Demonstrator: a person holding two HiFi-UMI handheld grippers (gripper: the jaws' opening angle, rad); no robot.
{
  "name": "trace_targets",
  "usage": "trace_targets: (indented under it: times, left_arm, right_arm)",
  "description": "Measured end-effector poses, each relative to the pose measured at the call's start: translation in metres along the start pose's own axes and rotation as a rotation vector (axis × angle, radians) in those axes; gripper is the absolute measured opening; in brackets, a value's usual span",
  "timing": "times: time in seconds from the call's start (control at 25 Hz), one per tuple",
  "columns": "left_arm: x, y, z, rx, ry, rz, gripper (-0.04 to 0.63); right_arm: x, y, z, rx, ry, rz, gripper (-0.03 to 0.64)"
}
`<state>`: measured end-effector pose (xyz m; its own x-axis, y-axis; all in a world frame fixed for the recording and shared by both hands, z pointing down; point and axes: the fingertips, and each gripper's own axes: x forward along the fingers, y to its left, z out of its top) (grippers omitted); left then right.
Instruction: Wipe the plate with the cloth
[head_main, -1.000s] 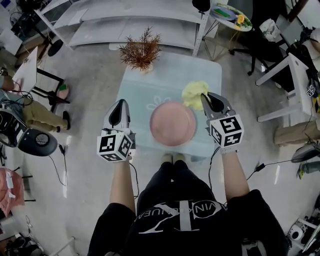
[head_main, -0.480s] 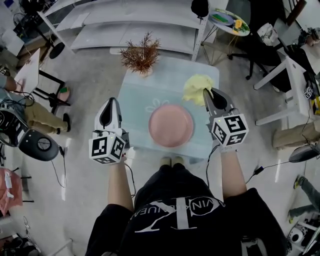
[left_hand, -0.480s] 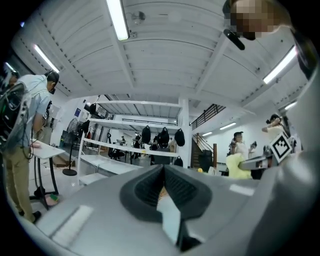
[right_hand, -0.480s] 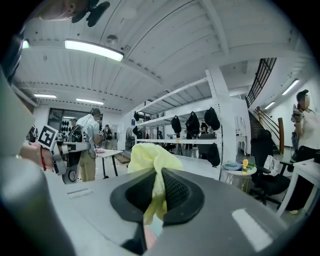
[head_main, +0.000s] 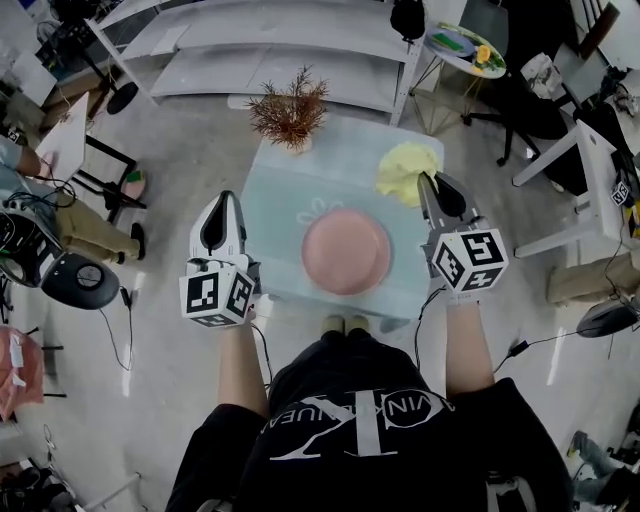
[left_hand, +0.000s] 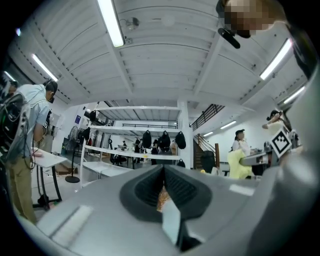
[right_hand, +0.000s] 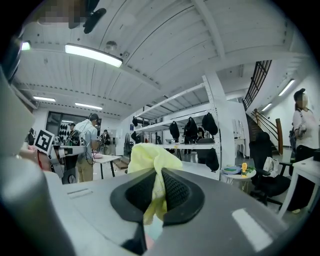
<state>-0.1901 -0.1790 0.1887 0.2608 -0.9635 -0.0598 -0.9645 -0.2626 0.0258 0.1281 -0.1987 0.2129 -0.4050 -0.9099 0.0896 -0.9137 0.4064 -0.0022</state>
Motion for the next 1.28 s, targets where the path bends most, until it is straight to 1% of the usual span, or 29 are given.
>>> trace_targets:
  times: [0.2,0.6,1.0,1.28]
  left_arm:
    - [0.007,0.007,-0.001,0.003,0.007,0.002,0.000]
    - [0.003,0.007,-0.001,0.019,0.009,0.012,0.000]
    - [0.001,0.008,-0.012,0.022,0.022,0.013,0.000]
    - [0.002,0.007,-0.011,0.021,0.030,0.015,0.000]
  right_arm:
    - [0.008,-0.003,0.006,0.009,-0.009,-0.008,0.025]
    - [0.005,-0.001,0.005,0.019,-0.011,-0.004,0.025]
    - [0.006,0.001,-0.006,0.024,-0.008,0.002,0.025]
    - [0.007,0.000,-0.007,0.030,0.005,0.007,0.025]
